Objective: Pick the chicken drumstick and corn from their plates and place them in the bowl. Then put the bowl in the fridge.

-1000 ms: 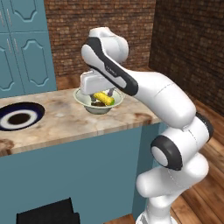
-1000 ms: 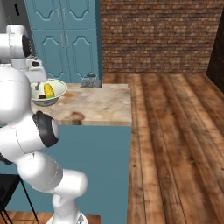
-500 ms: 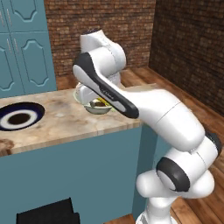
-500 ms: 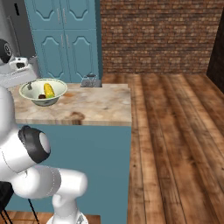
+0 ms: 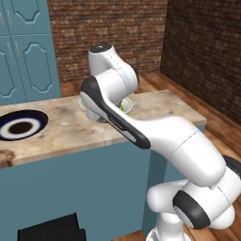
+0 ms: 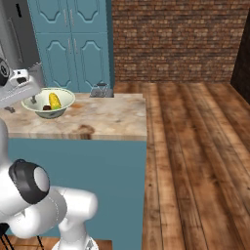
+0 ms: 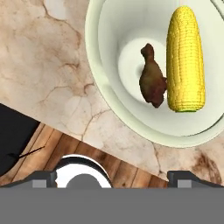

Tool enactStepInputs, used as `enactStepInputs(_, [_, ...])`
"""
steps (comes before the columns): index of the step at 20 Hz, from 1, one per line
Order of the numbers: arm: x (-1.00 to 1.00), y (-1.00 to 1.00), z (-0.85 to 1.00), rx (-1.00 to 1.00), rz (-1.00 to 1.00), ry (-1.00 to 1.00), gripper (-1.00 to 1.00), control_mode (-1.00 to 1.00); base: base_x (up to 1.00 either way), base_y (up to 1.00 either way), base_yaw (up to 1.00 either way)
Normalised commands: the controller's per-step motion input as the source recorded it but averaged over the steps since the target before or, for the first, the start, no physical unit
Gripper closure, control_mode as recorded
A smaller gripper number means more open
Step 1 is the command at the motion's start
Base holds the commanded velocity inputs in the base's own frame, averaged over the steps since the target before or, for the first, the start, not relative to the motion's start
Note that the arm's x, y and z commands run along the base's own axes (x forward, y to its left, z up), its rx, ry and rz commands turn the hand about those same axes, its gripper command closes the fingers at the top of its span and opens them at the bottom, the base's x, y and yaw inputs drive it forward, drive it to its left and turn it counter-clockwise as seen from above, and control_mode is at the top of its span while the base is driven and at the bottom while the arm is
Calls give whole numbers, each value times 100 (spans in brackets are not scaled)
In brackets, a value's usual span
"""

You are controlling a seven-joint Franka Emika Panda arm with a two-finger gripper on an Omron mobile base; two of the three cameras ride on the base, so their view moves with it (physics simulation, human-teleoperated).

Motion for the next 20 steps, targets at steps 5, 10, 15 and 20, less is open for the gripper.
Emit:
enactStepInputs(5, [31, 0, 0, 0, 1, 0, -100, -100, 0, 0, 0])
enactStepInputs(10, [16, 14, -1, -5, 14, 0, -100, -100, 0, 0, 0])
enactStepInputs(15, [17, 21, -7, -13, 21, 0, -100, -100, 0, 0, 0])
enactStepInputs(20, [14, 20, -10, -20, 18, 1, -100, -100, 0, 0, 0])
